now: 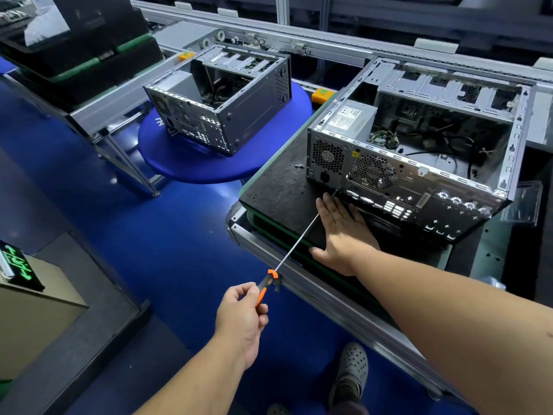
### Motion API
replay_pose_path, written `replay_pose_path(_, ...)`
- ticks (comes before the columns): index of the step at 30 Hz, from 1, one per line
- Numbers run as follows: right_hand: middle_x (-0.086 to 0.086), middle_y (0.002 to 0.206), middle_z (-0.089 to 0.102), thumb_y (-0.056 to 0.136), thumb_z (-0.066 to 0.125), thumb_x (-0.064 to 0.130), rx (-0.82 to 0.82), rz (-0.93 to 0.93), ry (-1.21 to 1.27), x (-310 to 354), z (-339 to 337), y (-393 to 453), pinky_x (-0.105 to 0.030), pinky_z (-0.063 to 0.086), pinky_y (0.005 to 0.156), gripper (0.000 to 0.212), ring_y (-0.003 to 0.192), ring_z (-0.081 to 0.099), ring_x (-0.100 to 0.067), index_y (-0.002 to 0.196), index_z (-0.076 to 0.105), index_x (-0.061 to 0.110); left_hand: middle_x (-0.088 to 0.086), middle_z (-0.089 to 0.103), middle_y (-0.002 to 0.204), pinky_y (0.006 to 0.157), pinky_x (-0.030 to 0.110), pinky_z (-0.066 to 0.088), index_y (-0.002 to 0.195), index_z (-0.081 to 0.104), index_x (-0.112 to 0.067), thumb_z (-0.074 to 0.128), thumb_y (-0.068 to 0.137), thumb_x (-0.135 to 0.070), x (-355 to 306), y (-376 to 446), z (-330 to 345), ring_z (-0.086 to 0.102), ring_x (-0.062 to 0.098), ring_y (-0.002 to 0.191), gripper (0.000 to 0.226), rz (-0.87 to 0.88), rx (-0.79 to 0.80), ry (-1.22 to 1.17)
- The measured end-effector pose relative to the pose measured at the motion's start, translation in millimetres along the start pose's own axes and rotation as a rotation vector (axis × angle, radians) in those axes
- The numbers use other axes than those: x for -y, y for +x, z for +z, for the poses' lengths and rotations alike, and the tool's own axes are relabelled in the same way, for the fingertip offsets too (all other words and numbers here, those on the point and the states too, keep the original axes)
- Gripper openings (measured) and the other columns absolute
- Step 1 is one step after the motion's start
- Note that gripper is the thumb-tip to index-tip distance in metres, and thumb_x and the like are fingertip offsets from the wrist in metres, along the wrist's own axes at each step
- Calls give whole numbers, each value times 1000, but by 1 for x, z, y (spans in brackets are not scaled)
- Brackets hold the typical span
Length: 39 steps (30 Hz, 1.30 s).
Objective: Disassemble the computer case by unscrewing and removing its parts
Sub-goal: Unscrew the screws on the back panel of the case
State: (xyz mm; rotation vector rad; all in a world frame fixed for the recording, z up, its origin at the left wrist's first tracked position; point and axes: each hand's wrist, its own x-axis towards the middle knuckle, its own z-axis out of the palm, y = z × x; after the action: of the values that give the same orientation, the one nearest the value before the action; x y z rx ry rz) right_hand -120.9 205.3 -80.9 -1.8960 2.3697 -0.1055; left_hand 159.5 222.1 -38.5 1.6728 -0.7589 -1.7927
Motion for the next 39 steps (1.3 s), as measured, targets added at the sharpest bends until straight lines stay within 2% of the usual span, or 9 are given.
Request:
replay_pose_path(5,4,167,-27,76,36,82,-2,0,16,0,-1,-1,-44,-5,126,116,156,-15,-13,159,-23,27,9,71,74,43,25,40,110,72,-15,55,109,-40,0,1,0,57,13,53,31,-98,-50,35)
replay_pose_path(10,4,166,-29,77,35,81,8,-1,15,0,-2,-1,-44,-4,126,115,155,-17,-13,159,-25,26,10,67,69,43,27,37,108,72,-11,49,109,-49,-3,-2,5,53,16,50,45,-190,-52,13)
replay_pose_path(16,3,166,-29,77,34,81,16,0,10,1,-4,-2,-44,-5,126,114,156,-17,-13,159,-24,26,10,58,100,54,29,43,123,61,-8,57,105,-8,-6,-3,2,56,18,69,18,-86,43,-83)
replay_pose_path(19,3,167,-27,77,34,81,14,1,11,2,-5,-2,-44,-5,126,115,156,-16,-13,159,-23,26,9,59,98,51,26,43,121,62,-8,58,106,-6,-6,-2,2,54,15,67,16,-40,34,-63)
replay_pose_path(24,4,167,-26,77,35,82,6,3,10,2,-4,-2,-43,-6,126,115,156,-16,-13,159,-23,26,8,64,84,49,25,43,118,65,-9,56,109,-22,-2,-1,-1,56,12,59,18,-40,32,-15)
replay_pose_path(28,4,167,-27,77,35,82,7,7,10,1,-3,-2,-44,-5,126,115,156,-16,-13,159,-24,27,8,67,73,45,26,40,114,67,-14,51,109,-46,-4,-1,-2,56,14,54,36,-108,18,25)
replay_pose_path(32,4,167,-27,77,35,82,11,8,10,1,-3,-1,-44,-4,127,115,156,-16,-13,159,-24,27,10,68,70,42,27,38,105,69,-13,51,106,-57,-7,-3,-1,57,18,50,48,-197,-6,45)
replay_pose_path(35,4,168,-25,77,35,81,10,8,13,1,-4,-1,-44,-3,127,115,156,-16,-13,159,-23,27,13,70,77,44,28,40,109,68,-10,54,107,-50,-8,-5,-3,60,20,54,42,-213,40,-8)
replay_pose_path(39,3,168,-24,77,35,81,10,7,9,2,-4,-2,-44,-4,127,115,156,-16,-13,160,-21,26,11,63,92,51,28,45,121,61,-6,65,102,-12,-8,-4,-4,60,17,64,20,-119,87,-84)
